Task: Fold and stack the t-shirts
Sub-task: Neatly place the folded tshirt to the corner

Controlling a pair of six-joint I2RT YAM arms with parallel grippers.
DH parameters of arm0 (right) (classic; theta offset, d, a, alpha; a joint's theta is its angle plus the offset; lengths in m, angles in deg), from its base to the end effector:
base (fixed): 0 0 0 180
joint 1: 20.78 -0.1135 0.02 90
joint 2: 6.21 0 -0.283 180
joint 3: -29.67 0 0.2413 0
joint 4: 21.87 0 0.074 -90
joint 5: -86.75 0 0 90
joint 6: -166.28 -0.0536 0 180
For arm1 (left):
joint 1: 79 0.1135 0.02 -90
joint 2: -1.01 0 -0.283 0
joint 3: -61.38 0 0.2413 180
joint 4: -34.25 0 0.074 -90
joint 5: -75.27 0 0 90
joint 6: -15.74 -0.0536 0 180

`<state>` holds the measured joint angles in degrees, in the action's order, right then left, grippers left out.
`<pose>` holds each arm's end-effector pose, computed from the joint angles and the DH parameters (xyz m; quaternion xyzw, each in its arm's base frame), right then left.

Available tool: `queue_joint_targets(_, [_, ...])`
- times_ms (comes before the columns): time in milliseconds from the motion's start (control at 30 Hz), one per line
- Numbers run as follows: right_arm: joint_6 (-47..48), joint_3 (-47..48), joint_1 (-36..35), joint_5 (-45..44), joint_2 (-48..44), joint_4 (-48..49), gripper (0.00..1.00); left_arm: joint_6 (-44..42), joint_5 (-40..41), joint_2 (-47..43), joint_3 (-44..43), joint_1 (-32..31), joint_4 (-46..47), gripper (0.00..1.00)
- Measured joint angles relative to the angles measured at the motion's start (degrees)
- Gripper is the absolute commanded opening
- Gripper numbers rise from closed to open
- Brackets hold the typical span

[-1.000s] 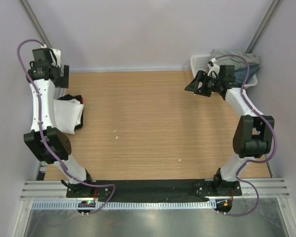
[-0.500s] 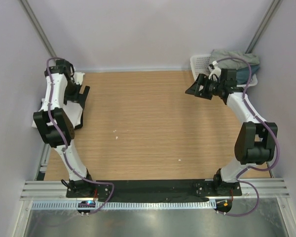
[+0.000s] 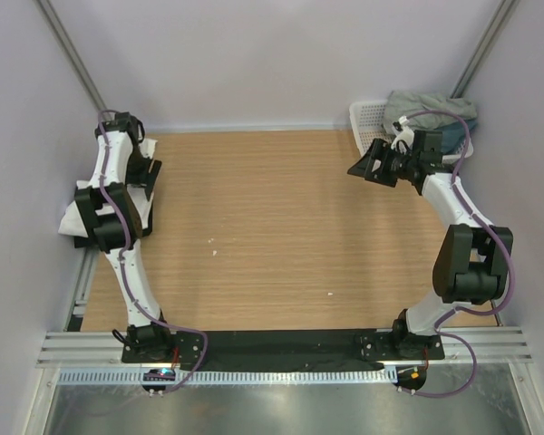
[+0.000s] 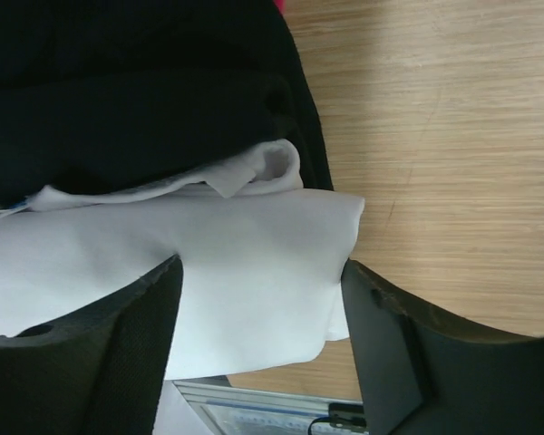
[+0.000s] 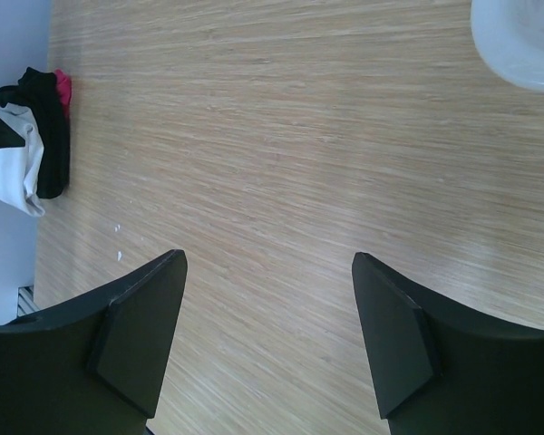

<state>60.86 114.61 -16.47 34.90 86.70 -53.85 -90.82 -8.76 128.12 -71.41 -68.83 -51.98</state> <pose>0.3638 0.0058 0.2881 0.0105 0.8674 0.3334 0.3692 0.4437 0.0853 0.2375 0.0512 0.9939 0.0695 0.0680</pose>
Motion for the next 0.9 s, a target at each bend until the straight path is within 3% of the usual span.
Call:
queue_joint_targets(100, [0.00, 0.00, 0.15, 0.00, 0.00, 0.04, 0.80, 0.13, 1.36, 0.00, -0.81, -0.04, 0.28, 0.63])
queue_joint_targets(300, [-0.04, 0.00, 0.17, 0.02, 0.00, 0.07, 0.80, 0.37, 2.54, 0.04, -1.07, -0.66, 0.39, 0.65])
queue_joint_targets(433, [-0.02, 0.00, 0.28, 0.02, 0.00, 0.13, 0.80, 0.87, 2.89, 0.09, -1.07, -1.42, 0.37, 0.49])
queue_joint_targets(633, [-0.04, -0.55, 0.87, 0.02, -0.04, 0.61, 0.80, 0.96, 3.06, 1.49, -1.29, -1.97, 0.37, 0.45])
queue_joint_targets(733, [-0.09, -1.27, 1.27, 0.02, -0.09, 0.79, 0.80, 1.11, 3.30, 2.45, -1.33, -1.97, 0.35, 0.35])
queue_joint_targets(767, [-0.11, -1.42, 1.42, 0.02, -0.09, 0.83, 0.80, 1.11, 3.43, 2.64, -1.38, -1.97, 0.35, 0.19])
queue_joint_targets(833, [-0.17, -1.75, 1.68, 0.02, -0.24, 0.90, 0.80, 1.11, 3.63, 2.89, -1.49, -1.97, 0.33, 0.02])
queue_joint_targets(900, [-0.22, -2.03, 1.92, 0.02, -0.44, 0.90, 0.80, 1.29, 3.82, 2.91, -1.75, -1.97, 0.37, 0.00])
